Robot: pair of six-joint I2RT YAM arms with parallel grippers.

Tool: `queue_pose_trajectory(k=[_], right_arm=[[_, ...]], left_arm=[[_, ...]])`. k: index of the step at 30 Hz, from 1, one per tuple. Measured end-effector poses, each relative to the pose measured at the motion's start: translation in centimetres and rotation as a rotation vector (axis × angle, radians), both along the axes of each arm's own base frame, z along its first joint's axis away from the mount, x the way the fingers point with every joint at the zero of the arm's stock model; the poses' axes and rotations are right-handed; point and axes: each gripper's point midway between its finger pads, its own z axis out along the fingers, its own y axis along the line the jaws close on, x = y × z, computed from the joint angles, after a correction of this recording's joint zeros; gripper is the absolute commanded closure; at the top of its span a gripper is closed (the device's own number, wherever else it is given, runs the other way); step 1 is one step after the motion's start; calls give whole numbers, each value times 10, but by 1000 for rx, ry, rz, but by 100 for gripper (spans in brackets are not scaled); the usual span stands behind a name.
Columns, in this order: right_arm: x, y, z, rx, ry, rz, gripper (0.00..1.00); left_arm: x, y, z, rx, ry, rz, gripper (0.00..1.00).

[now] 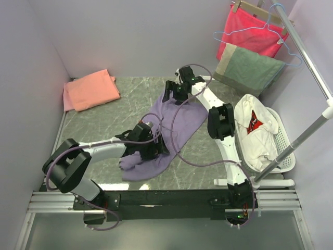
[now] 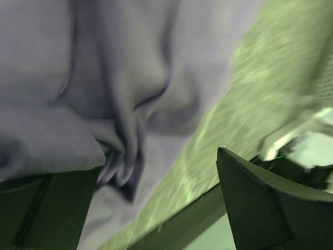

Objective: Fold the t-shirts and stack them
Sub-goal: Rotate the tshirt 90 degrees

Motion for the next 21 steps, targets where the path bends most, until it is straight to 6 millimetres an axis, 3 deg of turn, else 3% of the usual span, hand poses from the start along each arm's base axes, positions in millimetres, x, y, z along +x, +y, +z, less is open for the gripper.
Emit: queue_pose_trajectory(k=[5,7,12,14,16,19,21], right_arm=[[-1,-13,13,27,-48,-14,0],[-3,-28,31,14,-81,-36,0],[-13,-69,128,-24,-295,-124,0],[-28,-83,167,-29,-386,-166,0],[-51,-95,194,-29,-445,-208,0],[-90,-111,197,-44,-454,-263,0],[-116,-119,178,-71,-413,-288,0]], left_arm=[[-17,37,3,219,76,47,0],[-9,48,19,284,36,73,1],[57,44,102,276,-230,121,1],[82,39,129,249,-320,119,1],[108,29,143,230,-378,104,1],[149,2,143,201,-430,33,0],[171,-23,129,182,-434,-40,0]])
